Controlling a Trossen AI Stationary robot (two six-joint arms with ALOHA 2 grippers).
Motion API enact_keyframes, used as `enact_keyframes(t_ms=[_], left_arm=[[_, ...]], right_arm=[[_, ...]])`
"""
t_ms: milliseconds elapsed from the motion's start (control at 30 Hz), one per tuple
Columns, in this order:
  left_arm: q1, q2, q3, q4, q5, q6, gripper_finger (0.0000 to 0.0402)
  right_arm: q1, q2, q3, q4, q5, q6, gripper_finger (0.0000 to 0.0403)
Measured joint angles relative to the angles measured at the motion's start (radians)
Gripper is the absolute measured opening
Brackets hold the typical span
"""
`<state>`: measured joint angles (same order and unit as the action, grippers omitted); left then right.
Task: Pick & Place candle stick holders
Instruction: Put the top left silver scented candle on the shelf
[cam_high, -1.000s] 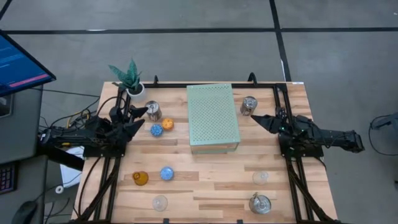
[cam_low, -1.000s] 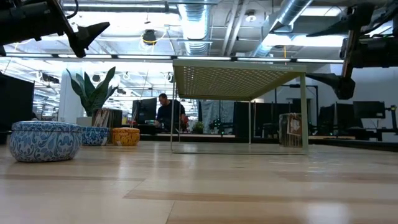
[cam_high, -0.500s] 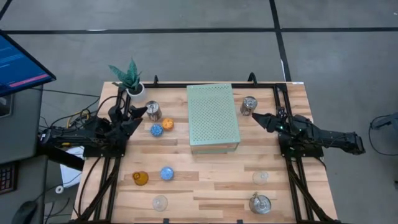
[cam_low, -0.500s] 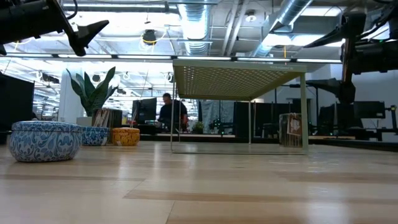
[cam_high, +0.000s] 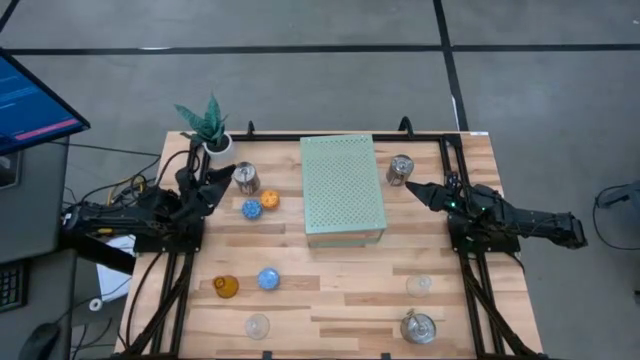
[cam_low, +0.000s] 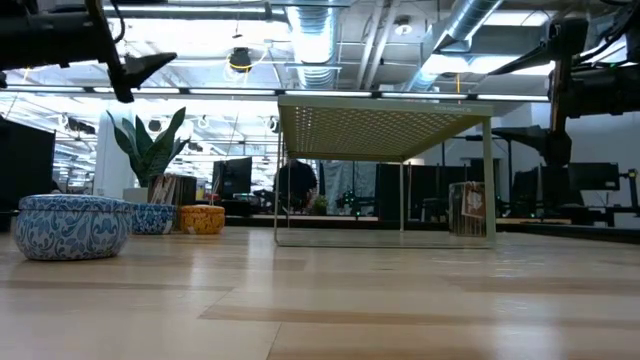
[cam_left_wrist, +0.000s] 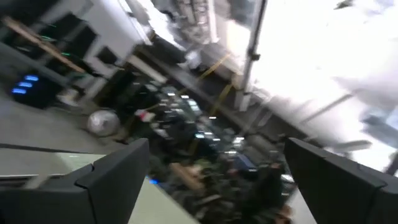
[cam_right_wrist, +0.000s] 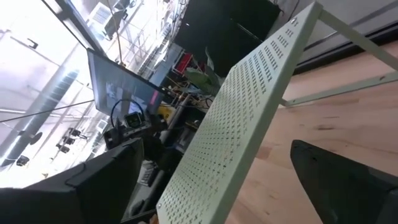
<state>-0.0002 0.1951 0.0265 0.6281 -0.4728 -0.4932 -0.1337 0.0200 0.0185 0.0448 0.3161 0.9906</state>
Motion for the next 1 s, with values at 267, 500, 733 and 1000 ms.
enact_keyframes(t_ms=[267,500,733,1000], left_arm=[[0.0,0.278,0.244,-0.248,-0.079,0.134,0.0341],[0.034,0.581,0.597,-0.739,-0.081,0.171,0.0365],[0.168,0.774,0.849,-1.114,-0.013,0.205,0.0385],[0.393,0.85,0.885,-1.308,0.186,0.207,0.0384]], right_arm=[[0.0,0.0,0.0,0.0,0.0,-0.002,0.0395],[0.001,0.0,0.0,0.0,0.0,-0.003,0.0395],[0.001,0.0,0.0,-0.001,0.0,-0.006,0.0395],[0.001,0.0,-0.001,-0.008,0.0,-0.024,0.0395]])
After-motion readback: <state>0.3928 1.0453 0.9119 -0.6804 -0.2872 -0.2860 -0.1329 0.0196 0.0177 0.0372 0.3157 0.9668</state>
